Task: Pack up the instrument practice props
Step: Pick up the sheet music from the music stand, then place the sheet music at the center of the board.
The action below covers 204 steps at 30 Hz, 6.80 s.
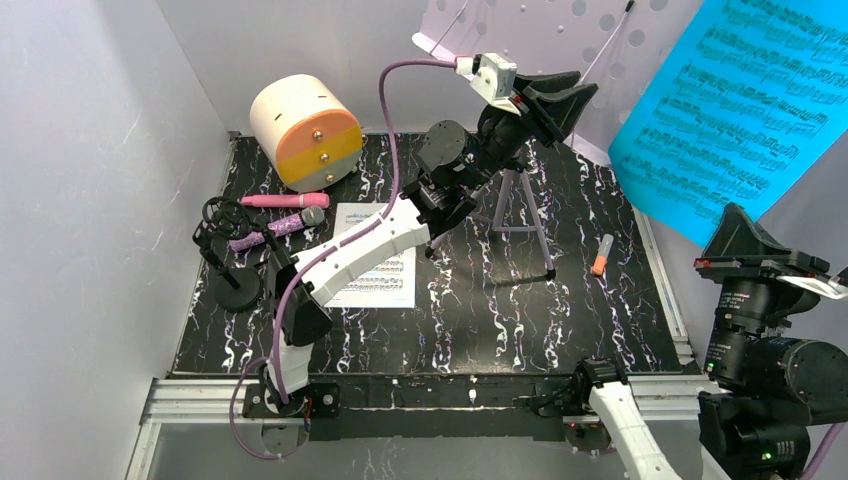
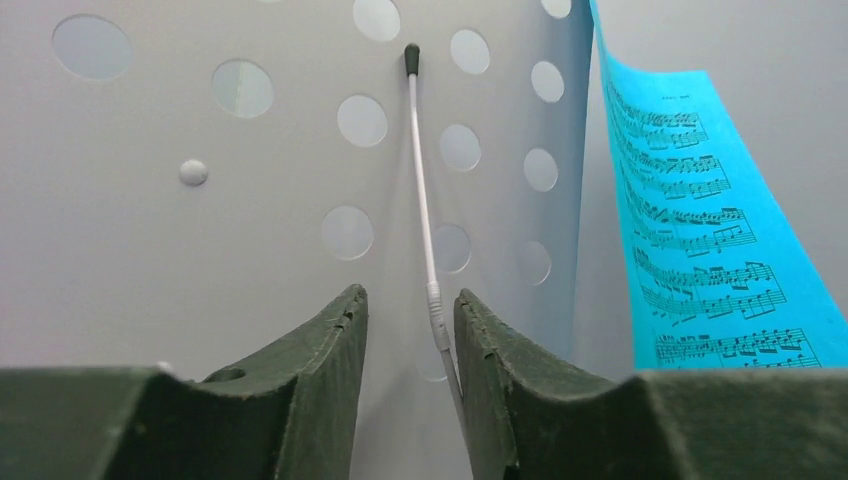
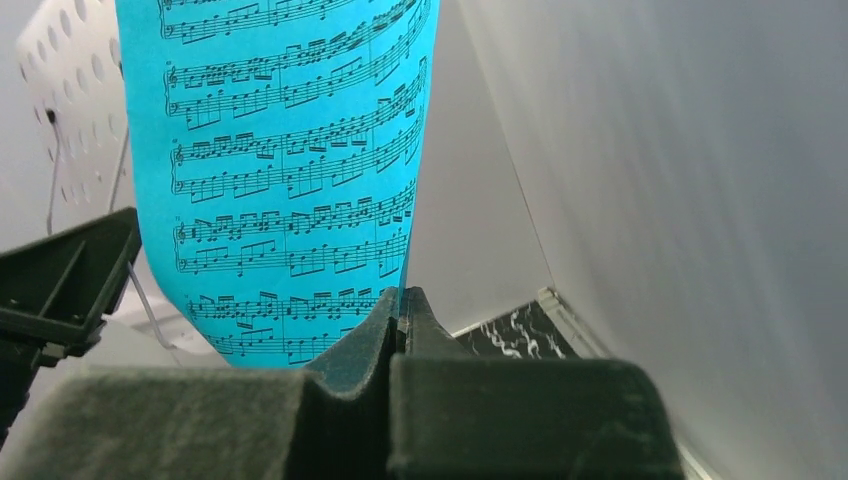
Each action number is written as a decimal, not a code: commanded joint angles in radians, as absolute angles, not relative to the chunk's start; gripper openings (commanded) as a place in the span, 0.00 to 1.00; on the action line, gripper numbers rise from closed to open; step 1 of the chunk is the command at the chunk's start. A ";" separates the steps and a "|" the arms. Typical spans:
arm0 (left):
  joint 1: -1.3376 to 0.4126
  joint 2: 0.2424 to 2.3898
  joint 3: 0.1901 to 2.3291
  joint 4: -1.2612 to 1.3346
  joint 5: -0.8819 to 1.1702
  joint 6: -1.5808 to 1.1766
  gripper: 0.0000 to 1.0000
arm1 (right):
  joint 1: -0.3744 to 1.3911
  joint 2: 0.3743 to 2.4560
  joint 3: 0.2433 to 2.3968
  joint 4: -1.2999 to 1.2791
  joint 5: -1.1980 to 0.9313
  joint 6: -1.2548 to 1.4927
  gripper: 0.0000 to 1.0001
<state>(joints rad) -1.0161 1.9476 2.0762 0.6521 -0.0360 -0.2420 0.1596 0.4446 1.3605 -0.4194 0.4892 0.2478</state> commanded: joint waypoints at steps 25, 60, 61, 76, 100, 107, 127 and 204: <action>-1.003 1.428 1.502 0.548 0.259 -0.072 0.87 | 0.235 0.541 1.492 -0.995 0.190 0.576 0.01; -1.293 1.451 0.884 0.861 0.016 0.604 0.89 | 0.235 0.564 1.100 -0.756 -0.034 0.696 0.01; -1.304 1.469 0.885 0.888 -0.017 0.619 0.88 | 0.236 0.562 1.097 -0.755 -0.032 0.696 0.01; -1.390 1.730 0.969 1.247 -0.325 0.877 0.72 | 0.235 0.537 1.079 -0.761 -0.022 0.708 0.01; -1.390 1.586 0.872 1.191 -0.377 0.848 0.00 | 0.235 0.518 1.063 -0.739 -0.006 0.686 0.43; -1.382 1.425 0.865 0.853 -0.419 0.777 0.00 | 0.235 0.488 1.050 -0.678 -0.006 0.596 0.72; -1.065 1.114 1.065 -0.093 -0.310 0.730 0.00 | 0.235 0.432 0.957 -0.584 0.117 0.449 0.95; -0.699 1.143 0.457 0.195 0.100 1.190 0.00 | 0.235 0.374 0.692 -0.493 0.116 0.370 0.99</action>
<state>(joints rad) -0.6907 1.1107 0.4519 0.0868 0.1001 1.1484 0.2306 0.3874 0.6994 -0.5312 0.1169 0.3679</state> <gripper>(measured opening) 0.007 0.985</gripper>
